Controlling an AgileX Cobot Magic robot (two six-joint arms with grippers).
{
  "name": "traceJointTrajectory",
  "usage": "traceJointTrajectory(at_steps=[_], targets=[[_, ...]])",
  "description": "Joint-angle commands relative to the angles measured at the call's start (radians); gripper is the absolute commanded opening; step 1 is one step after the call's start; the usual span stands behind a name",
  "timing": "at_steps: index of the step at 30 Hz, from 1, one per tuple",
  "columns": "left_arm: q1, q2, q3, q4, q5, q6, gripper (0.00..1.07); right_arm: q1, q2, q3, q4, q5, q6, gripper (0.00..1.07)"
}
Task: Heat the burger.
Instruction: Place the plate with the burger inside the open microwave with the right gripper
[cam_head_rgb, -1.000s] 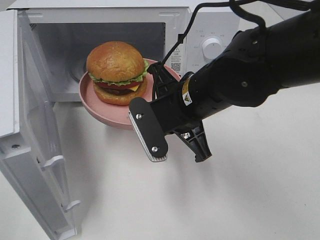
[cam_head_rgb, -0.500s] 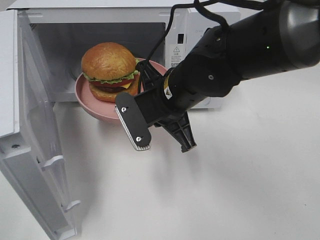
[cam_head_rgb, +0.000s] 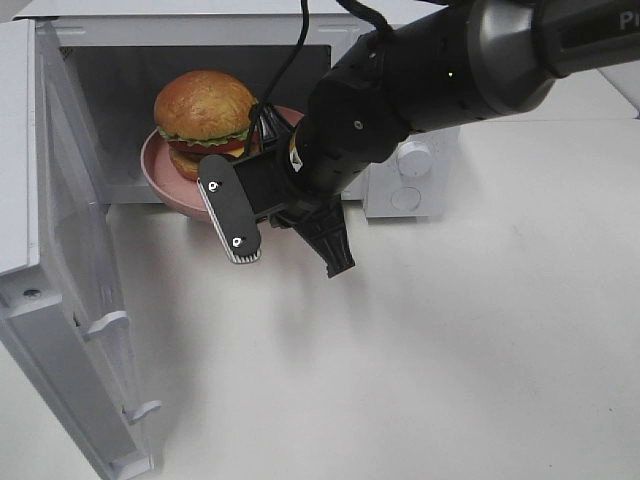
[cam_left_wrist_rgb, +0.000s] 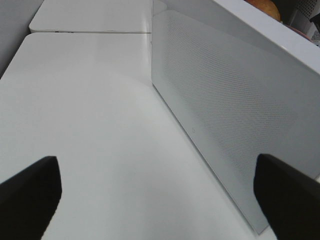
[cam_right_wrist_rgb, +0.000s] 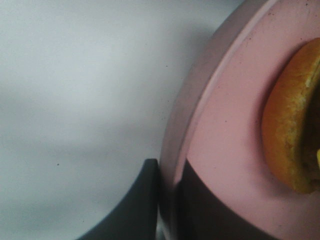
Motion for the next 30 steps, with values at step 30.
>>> traceJointTrajectory(at_steps=[30], targets=[[-0.005,-0.018,-0.001,-0.006,-0.002,-0.004,1.0,-0.021,0.183,-0.341,-0.036,0.042,0.088,0.0]])
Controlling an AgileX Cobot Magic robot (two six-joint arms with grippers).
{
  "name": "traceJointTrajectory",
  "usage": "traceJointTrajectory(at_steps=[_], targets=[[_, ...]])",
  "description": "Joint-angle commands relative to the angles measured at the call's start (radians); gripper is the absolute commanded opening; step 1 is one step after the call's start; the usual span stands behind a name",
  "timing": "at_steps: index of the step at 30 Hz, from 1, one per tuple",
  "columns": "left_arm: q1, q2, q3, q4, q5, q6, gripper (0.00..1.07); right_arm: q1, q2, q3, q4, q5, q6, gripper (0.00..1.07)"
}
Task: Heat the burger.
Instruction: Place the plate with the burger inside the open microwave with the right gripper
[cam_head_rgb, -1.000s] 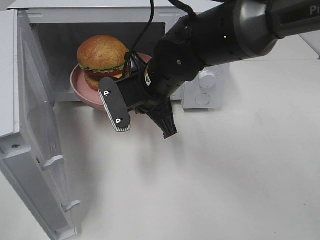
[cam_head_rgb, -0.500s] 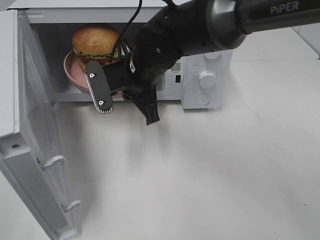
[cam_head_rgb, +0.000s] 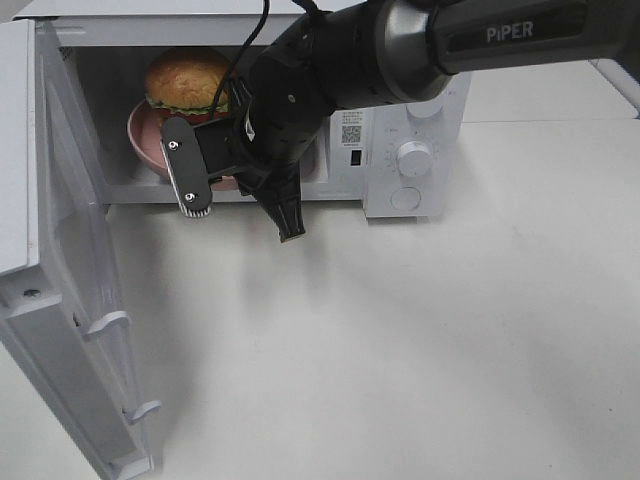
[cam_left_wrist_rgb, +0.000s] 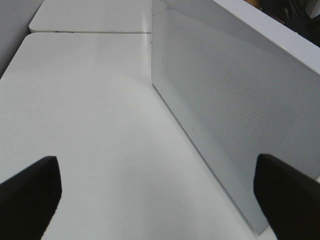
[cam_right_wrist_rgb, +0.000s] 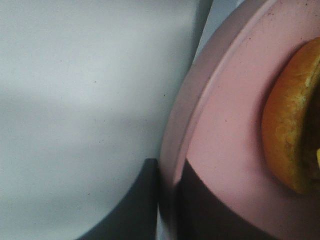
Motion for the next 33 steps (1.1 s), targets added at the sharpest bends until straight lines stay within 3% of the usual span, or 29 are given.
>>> traceJointTrajectory(at_steps=[1,26,33], targets=[[-0.005,-0.018,-0.001,-0.006,-0.002,-0.004,1.0,-0.015,-0.001,-0.033,-0.022,-0.054,0.008,0.0],[-0.005,-0.018,-0.001,-0.006,-0.002,-0.004,1.0,-0.045,0.146,-0.237,-0.039,-0.019,0.043,0.0],[-0.005,-0.018,-0.001,-0.006,-0.002,-0.004,1.0,-0.056,0.168,-0.274,-0.048,-0.02,0.057,0.06]])
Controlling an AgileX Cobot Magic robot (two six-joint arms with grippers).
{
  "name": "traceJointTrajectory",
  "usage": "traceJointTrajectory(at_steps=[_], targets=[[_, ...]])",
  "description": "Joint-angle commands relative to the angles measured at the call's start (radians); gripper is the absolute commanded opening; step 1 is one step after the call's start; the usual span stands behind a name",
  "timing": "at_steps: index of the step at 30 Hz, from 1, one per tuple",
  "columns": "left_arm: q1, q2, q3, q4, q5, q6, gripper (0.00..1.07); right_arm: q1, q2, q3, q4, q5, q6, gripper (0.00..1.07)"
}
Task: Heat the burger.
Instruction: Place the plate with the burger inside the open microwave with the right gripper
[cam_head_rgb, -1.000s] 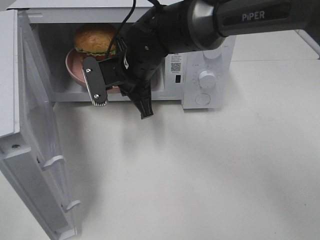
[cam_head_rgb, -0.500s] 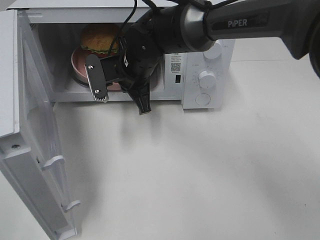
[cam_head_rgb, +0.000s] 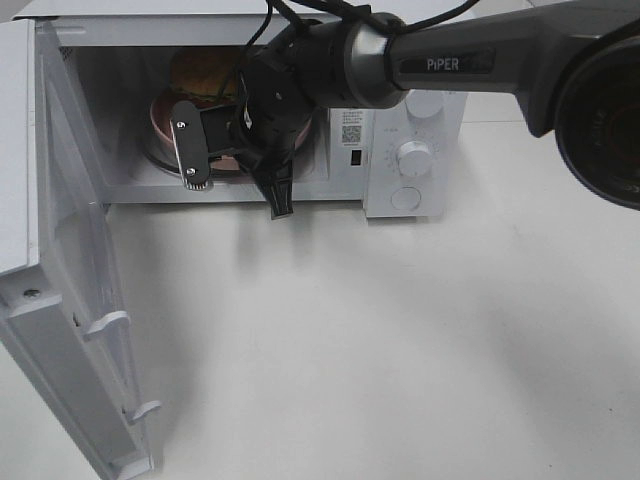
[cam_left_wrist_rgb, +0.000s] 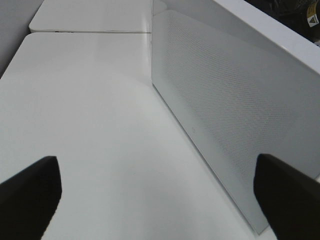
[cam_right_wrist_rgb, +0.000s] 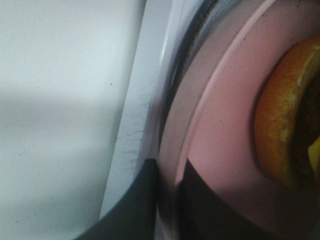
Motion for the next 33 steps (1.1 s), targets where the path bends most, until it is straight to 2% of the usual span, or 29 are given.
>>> traceJointTrajectory(at_steps=[1,6,7,8,10,14,29,31,33], targets=[[-0.005,-0.018,-0.001,-0.006,-0.002,-0.004,1.0,-0.005,-0.009,-0.026,-0.027,-0.055,0.007,0.06],[-0.005,-0.018,-0.001,-0.006,-0.002,-0.004,1.0,-0.005,-0.009,-0.026,-0.027,-0.061,0.002,0.17],[-0.005,-0.018,-0.001,-0.006,-0.002,-0.004,1.0,-0.005,-0.009,-0.026,-0.026,-0.059,0.002,0.23],[-0.005,-0.018,-0.001,-0.006,-0.002,-0.004,1.0,-0.005,-0.009,-0.026,-0.026,-0.059,0.002,0.23],[-0.005,-0.018,-0.001,-0.006,-0.002,-0.004,1.0,-0.005,-0.009,-0.026,-0.023,-0.05,0.003,0.34],[-0.005,-0.018,-0.001,-0.006,-0.002,-0.004,1.0,-0.005,-0.009,-0.026,-0.003,-0.038,0.003,0.42],[-0.005,-0.018,-0.001,-0.006,-0.002,-0.004,1.0,0.007,-0.016,-0.024,0.033,-0.011,0.003,0.45],[-0.005,-0.018,-0.001,-0.006,-0.002,-0.004,1.0,0.007,-0.02,-0.024,0.053,-0.008,0.004,0.49],[-0.005,-0.018,-0.001,-0.006,-0.002,-0.004,1.0,0.007,-0.039,-0.001,0.067,-0.014,0.003,0.57]])
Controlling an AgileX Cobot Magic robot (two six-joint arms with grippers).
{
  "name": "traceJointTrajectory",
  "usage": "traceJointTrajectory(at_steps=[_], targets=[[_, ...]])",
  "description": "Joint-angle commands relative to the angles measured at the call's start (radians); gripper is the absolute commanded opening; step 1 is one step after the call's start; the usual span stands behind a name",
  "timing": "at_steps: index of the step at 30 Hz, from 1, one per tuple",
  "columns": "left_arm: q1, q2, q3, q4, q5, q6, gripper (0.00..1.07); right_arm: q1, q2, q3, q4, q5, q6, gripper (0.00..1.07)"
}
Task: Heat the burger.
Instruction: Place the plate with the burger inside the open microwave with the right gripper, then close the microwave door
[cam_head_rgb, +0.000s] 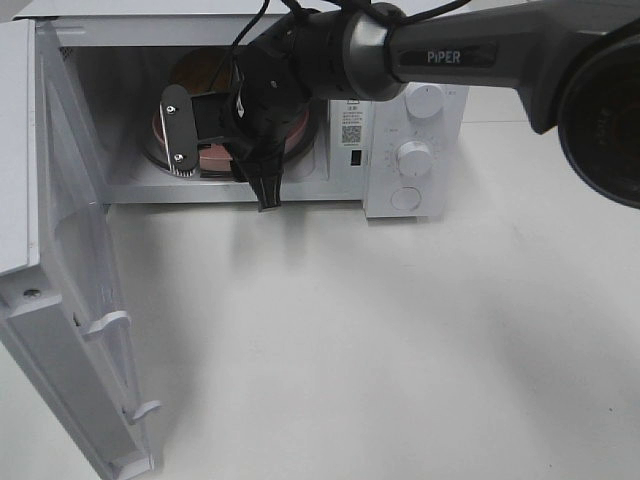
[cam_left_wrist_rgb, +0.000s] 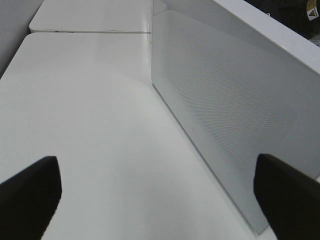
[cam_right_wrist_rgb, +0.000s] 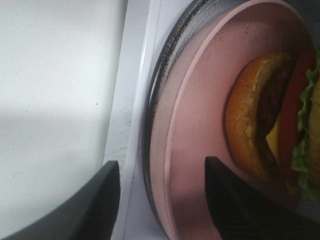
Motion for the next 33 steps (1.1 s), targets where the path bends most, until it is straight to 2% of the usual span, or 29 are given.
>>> traceJointTrajectory(at_steps=[1,3,8,9,11,17,19,29,33], targets=[[-0.005,-0.018,-0.001,-0.006,-0.002,-0.004,1.0,0.003,-0.033,0.016,0.015,0.0,0.003,0.57],[-0.005,-0.018,-0.001,-0.006,-0.002,-0.004,1.0,0.003,-0.058,0.064,0.021,-0.025,0.003,0.66],[-0.005,-0.018,-0.001,-0.006,-0.002,-0.004,1.0,0.003,-0.107,0.148,0.021,-0.056,0.002,0.74],[-0.005,-0.018,-0.001,-0.006,-0.002,-0.004,1.0,0.003,-0.107,0.148,0.021,-0.056,0.002,0.74],[-0.005,-0.018,-0.001,-0.006,-0.002,-0.004,1.0,0.003,-0.147,0.216,0.018,-0.088,-0.001,0.74],[-0.005,-0.018,-0.001,-0.006,-0.002,-0.004,1.0,0.003,-0.19,0.272,0.018,-0.103,-0.001,0.74],[-0.005,-0.018,-0.001,-0.006,-0.002,-0.004,1.0,0.003,-0.232,0.328,0.018,-0.131,0.006,0.74],[-0.005,-0.018,-0.001,-0.006,-0.002,-0.004,1.0,0.003,-0.321,0.422,0.018,-0.154,0.055,0.76],[-0.005,-0.018,-0.001,-0.006,-0.002,-0.004,1.0,0.003,-0.382,0.49,0.018,-0.157,0.117,0.76]])
